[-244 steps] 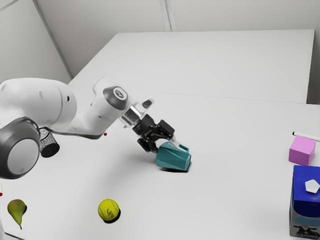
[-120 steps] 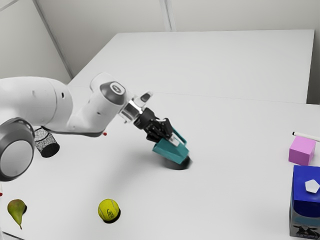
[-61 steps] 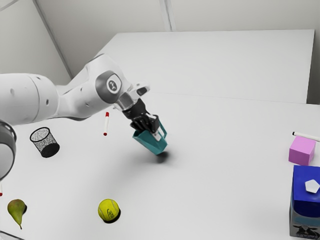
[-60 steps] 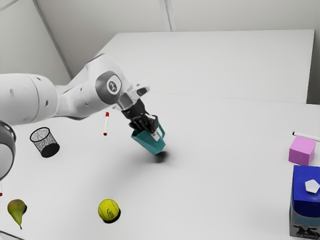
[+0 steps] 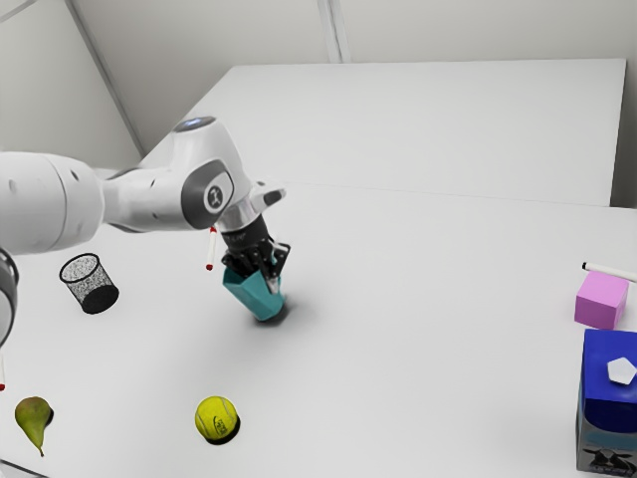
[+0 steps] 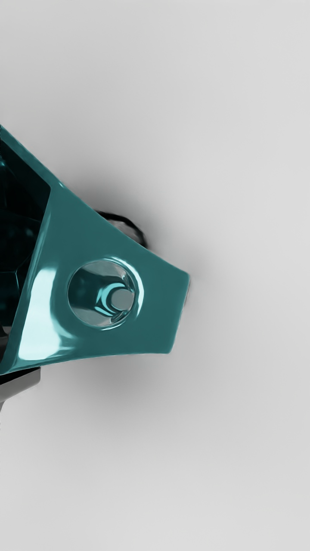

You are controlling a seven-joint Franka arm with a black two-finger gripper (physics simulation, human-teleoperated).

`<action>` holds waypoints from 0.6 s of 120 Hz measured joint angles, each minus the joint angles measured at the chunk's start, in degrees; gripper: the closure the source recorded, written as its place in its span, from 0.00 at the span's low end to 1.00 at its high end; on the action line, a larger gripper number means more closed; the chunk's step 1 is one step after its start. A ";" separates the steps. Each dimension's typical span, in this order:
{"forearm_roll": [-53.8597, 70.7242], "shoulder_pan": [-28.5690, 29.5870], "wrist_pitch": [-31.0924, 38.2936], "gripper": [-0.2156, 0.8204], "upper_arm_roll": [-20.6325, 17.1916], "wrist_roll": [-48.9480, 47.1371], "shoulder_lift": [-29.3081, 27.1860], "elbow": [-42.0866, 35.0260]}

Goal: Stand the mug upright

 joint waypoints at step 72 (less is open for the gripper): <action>10.52 -0.20 -8.22 0.96 1.49 -23.49 -2.56 -2.17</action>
